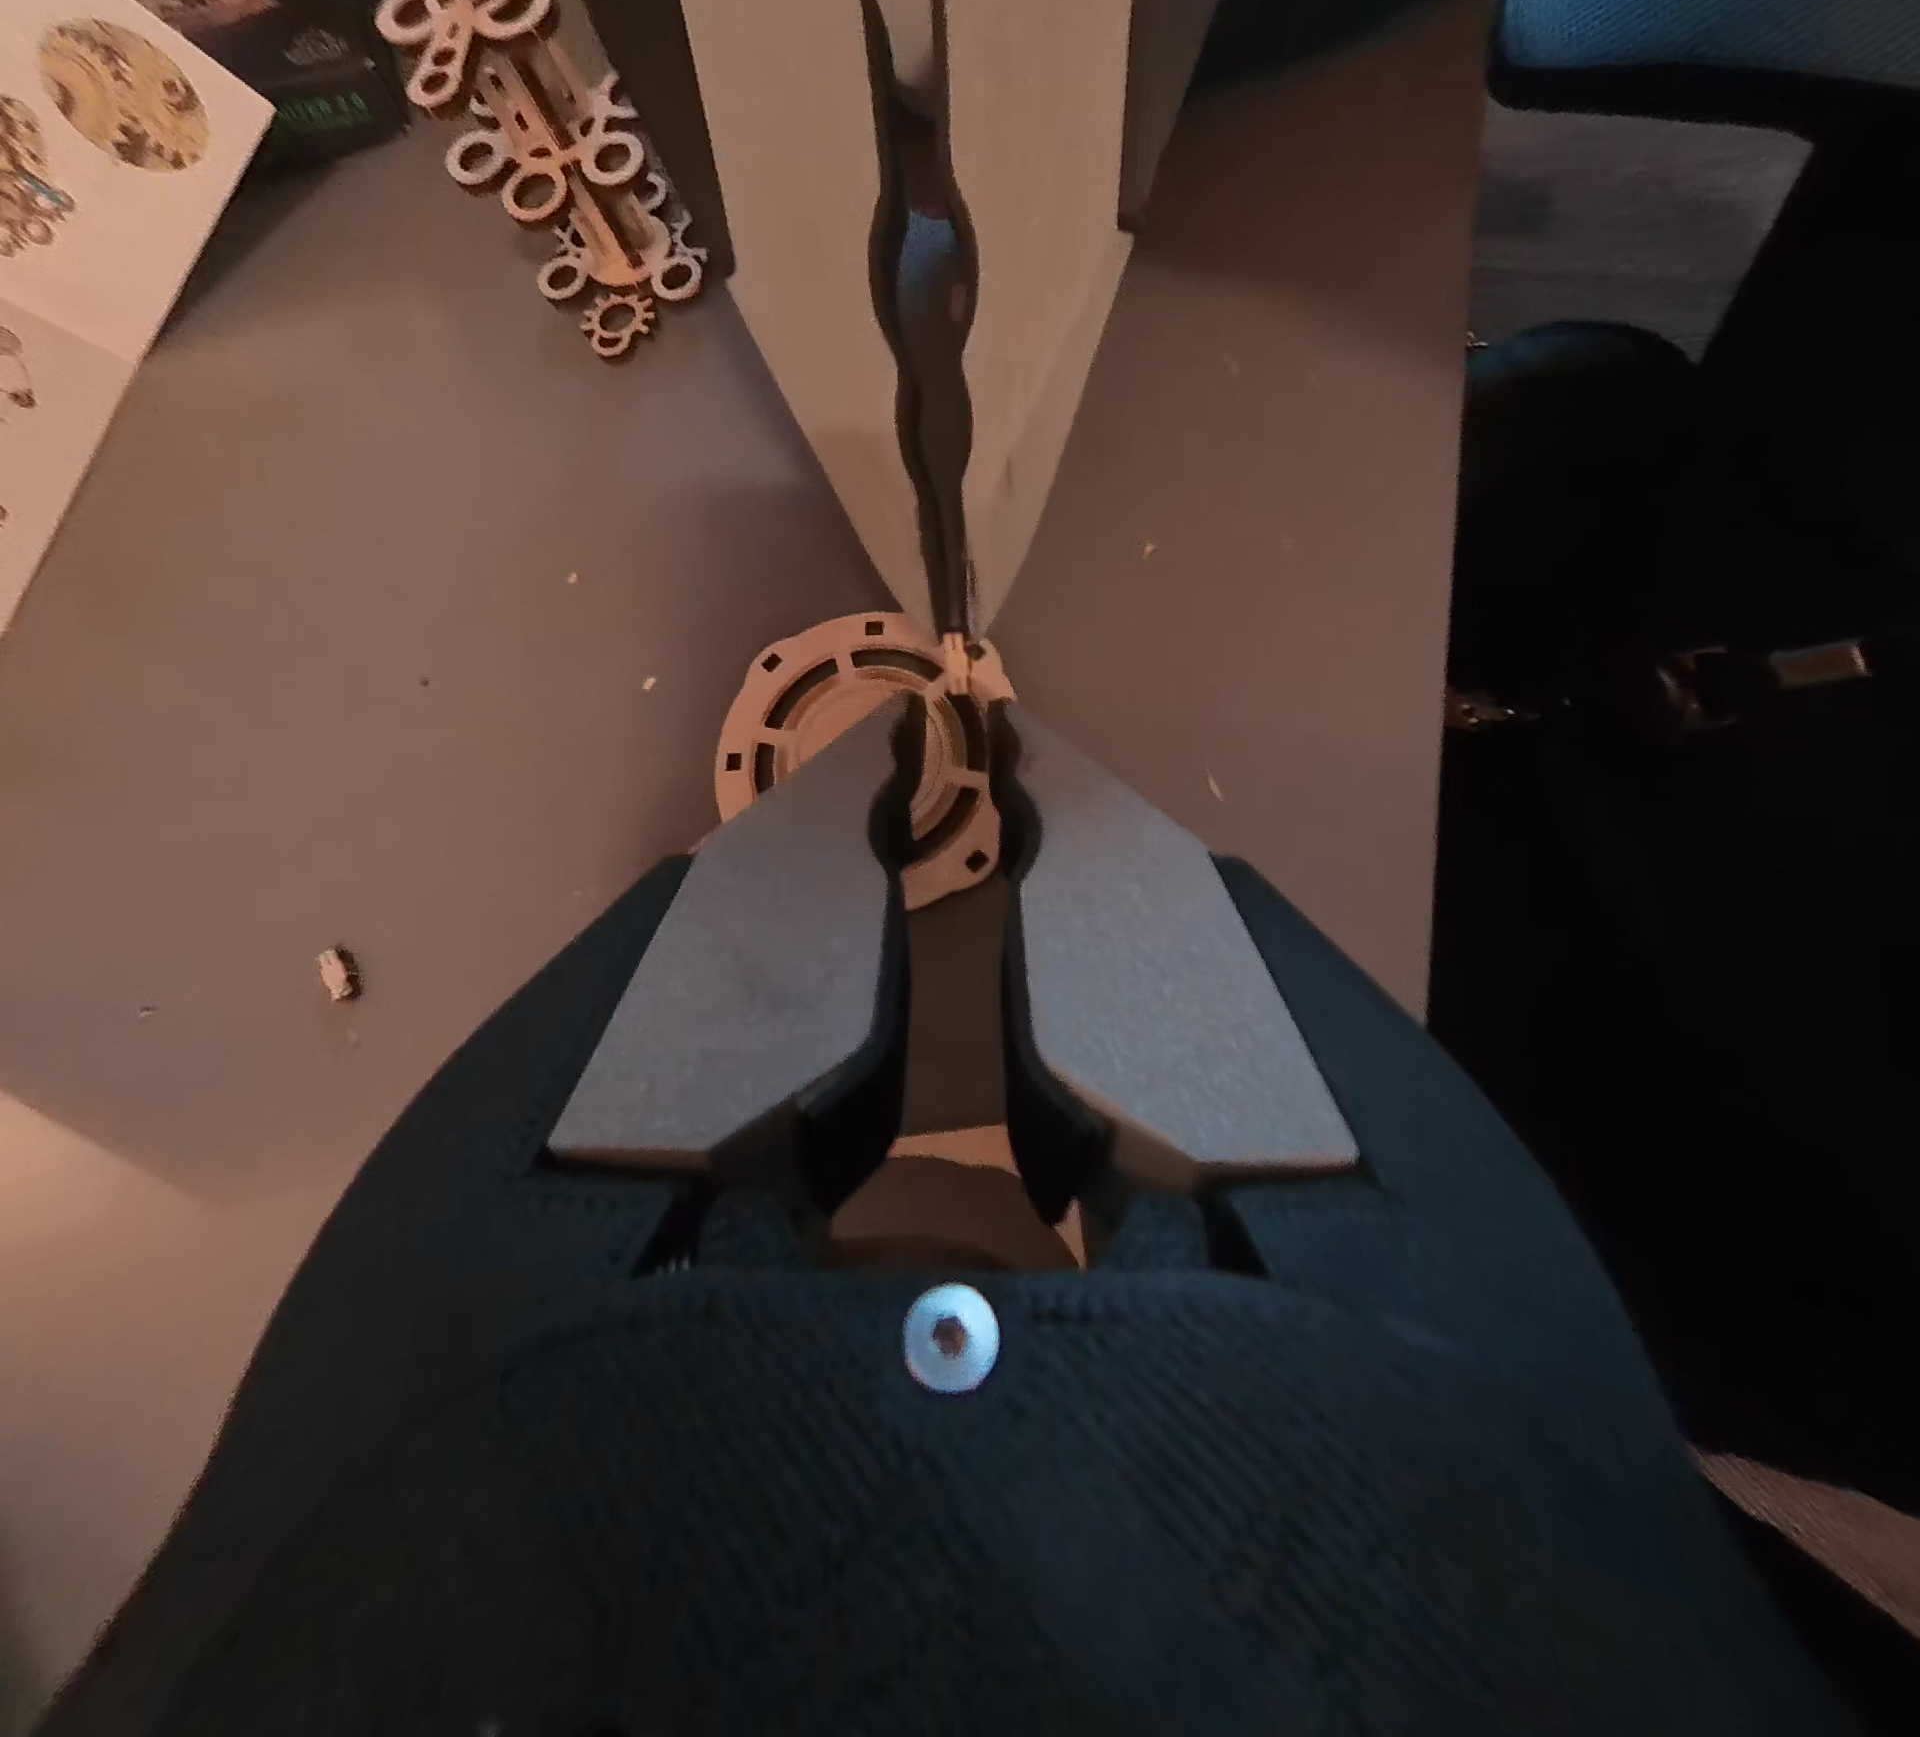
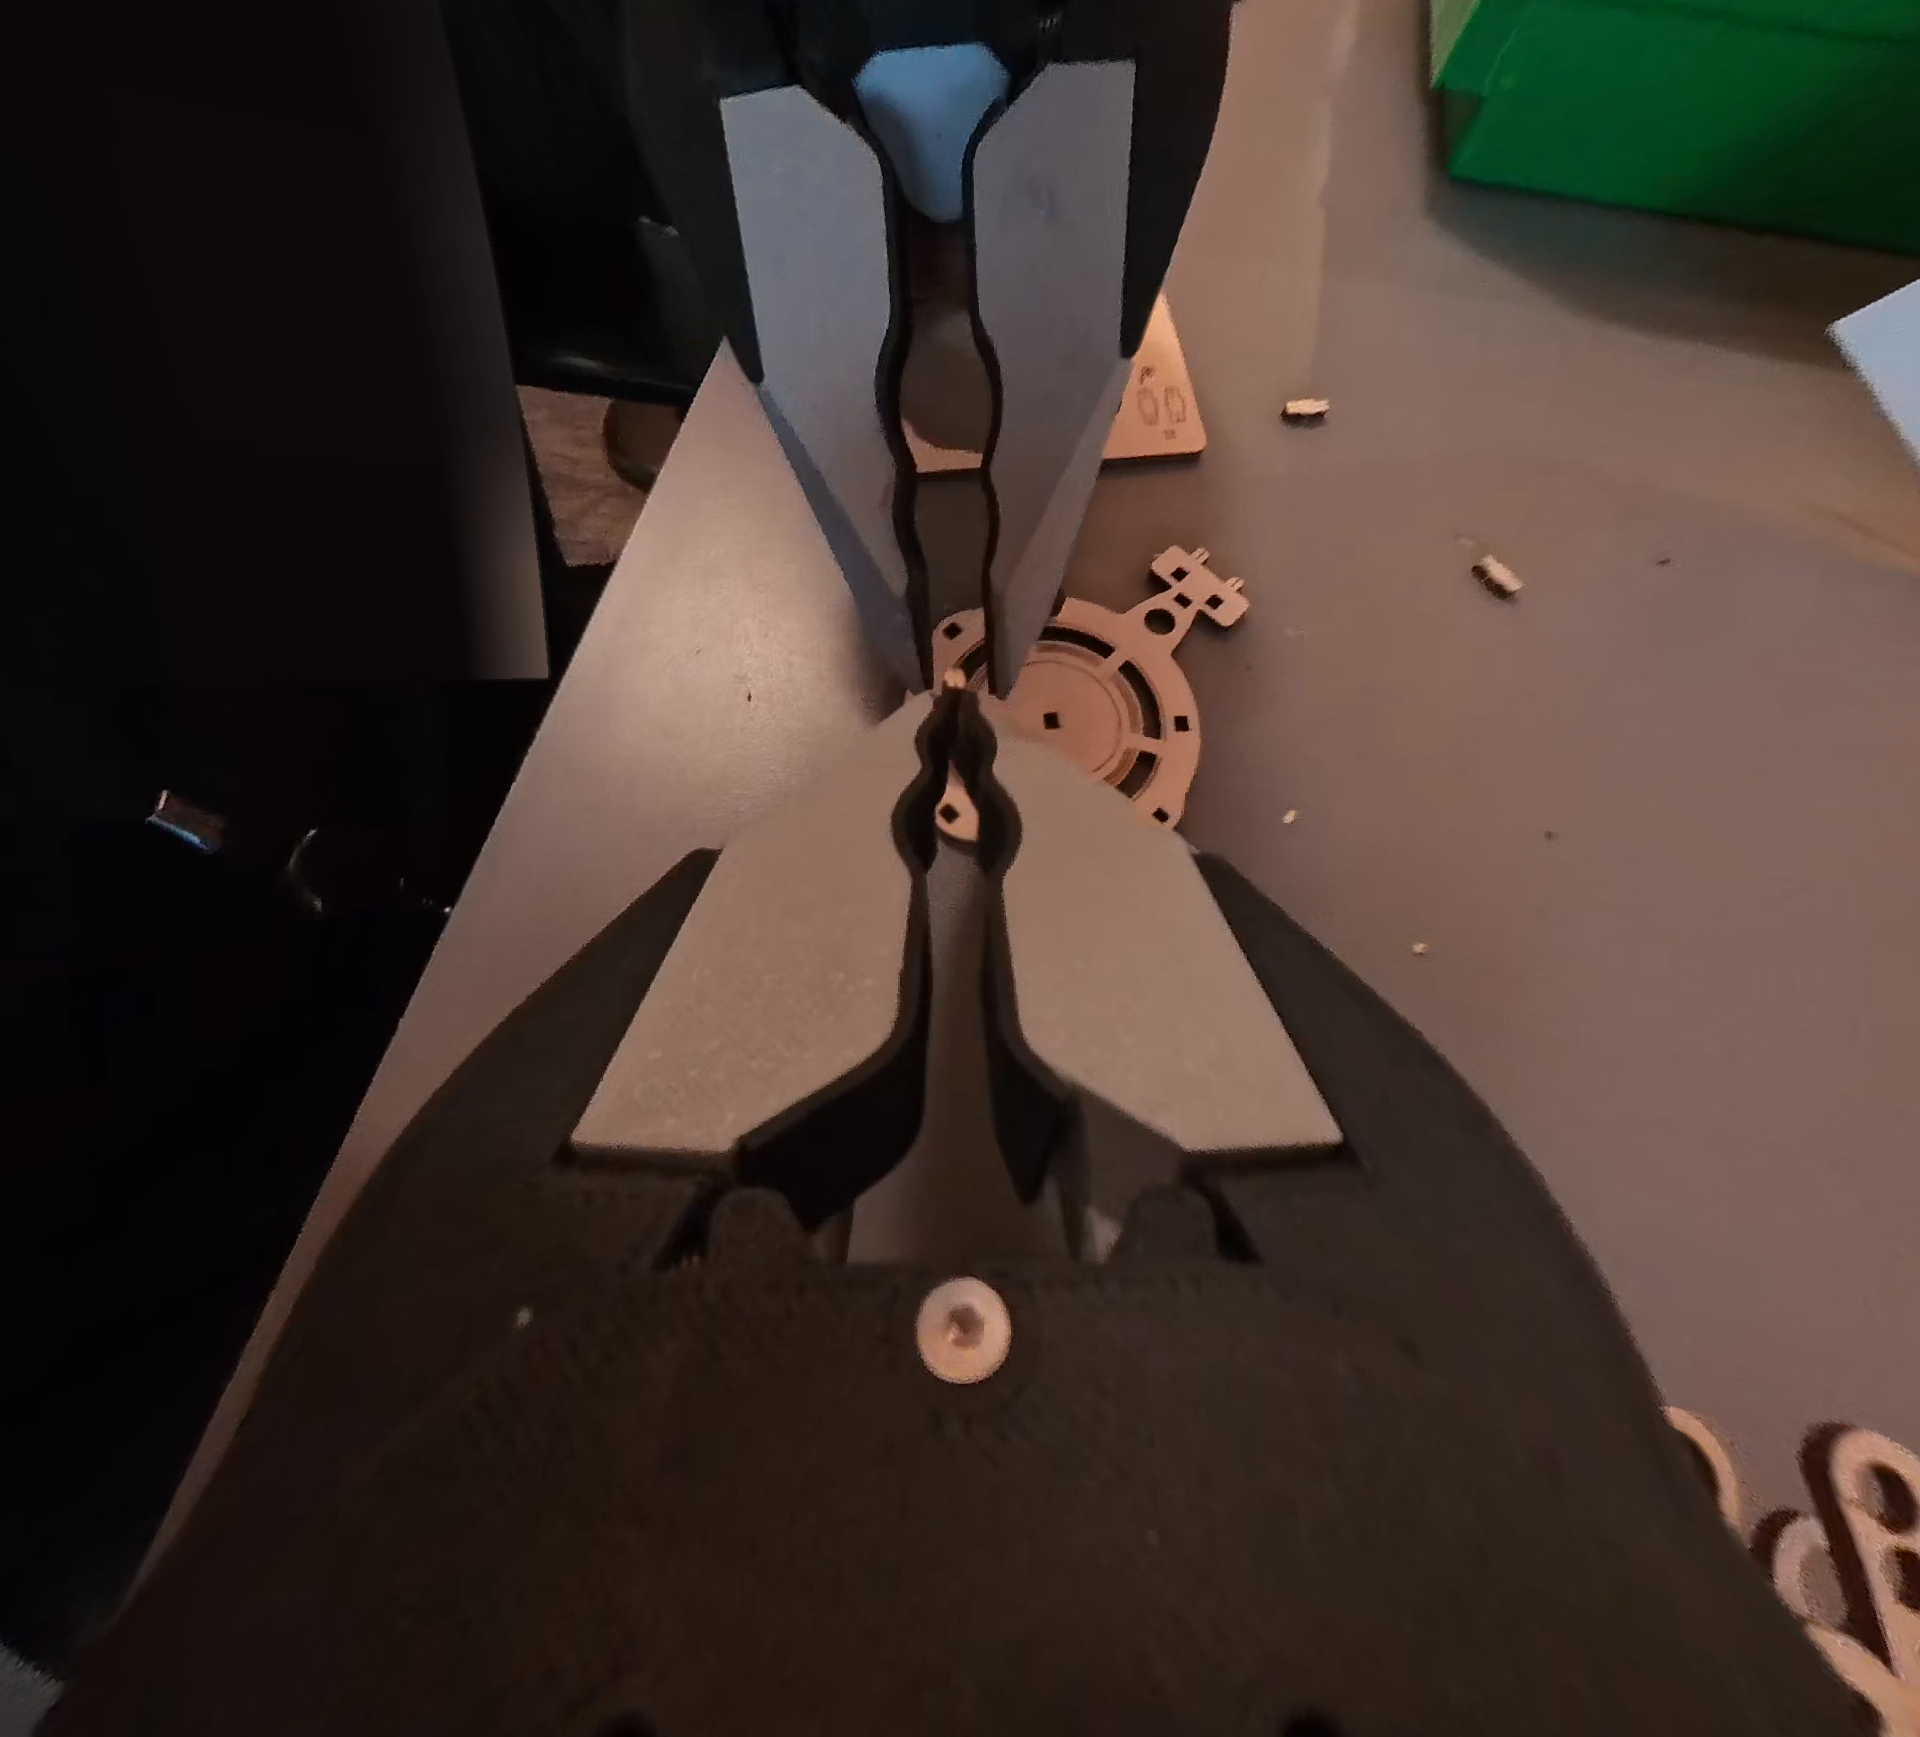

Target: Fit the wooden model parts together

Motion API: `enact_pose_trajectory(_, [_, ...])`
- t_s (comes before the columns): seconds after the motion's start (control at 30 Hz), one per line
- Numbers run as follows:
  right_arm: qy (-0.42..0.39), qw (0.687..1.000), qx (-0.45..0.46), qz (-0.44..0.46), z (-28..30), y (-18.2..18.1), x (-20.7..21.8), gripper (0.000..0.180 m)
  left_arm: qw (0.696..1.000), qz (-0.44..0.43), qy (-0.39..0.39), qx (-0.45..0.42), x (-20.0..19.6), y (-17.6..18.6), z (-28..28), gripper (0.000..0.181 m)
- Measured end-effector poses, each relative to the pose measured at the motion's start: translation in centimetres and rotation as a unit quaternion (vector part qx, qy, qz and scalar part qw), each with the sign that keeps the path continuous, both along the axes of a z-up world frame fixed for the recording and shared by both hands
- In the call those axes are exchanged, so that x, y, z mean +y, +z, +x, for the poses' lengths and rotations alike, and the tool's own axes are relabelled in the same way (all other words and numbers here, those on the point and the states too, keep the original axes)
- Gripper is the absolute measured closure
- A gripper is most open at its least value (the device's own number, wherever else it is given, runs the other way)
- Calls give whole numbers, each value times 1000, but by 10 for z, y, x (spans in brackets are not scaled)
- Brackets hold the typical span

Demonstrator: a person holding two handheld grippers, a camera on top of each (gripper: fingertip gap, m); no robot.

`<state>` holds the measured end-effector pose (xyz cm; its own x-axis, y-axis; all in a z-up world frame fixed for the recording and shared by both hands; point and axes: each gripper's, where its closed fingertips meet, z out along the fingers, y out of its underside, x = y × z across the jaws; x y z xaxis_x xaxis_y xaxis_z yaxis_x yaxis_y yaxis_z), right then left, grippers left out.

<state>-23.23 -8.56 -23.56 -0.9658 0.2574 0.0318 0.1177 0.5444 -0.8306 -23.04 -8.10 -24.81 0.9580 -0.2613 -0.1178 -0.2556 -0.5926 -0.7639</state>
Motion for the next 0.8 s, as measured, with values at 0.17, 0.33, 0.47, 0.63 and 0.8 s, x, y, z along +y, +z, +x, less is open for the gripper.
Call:
enact_pose_trajectory(0.17, [-8,1000,11,-13,-2,7,1,180,1000,29,-2,0,5,8,1,175])
enact_pose_trajectory(0.33, [-9,1000,13,-14,-2,7,2,180,999,35,3,2,6,10,0,180])
enact_pose_trajectory(0.47, [-14,1000,12,-2,-3,2,4,180,1000,30,4,6,6,9,-2,180])
enact_pose_trajectory(0.63, [-20,999,24,14,-6,-2,5,180,996,-13,22,81,3,-7,-14,180])
enact_pose_trajectory(0.8, [-22,999,23,21,-6,-6,5,180,996,-17,15,83,5,-12,-12,180])
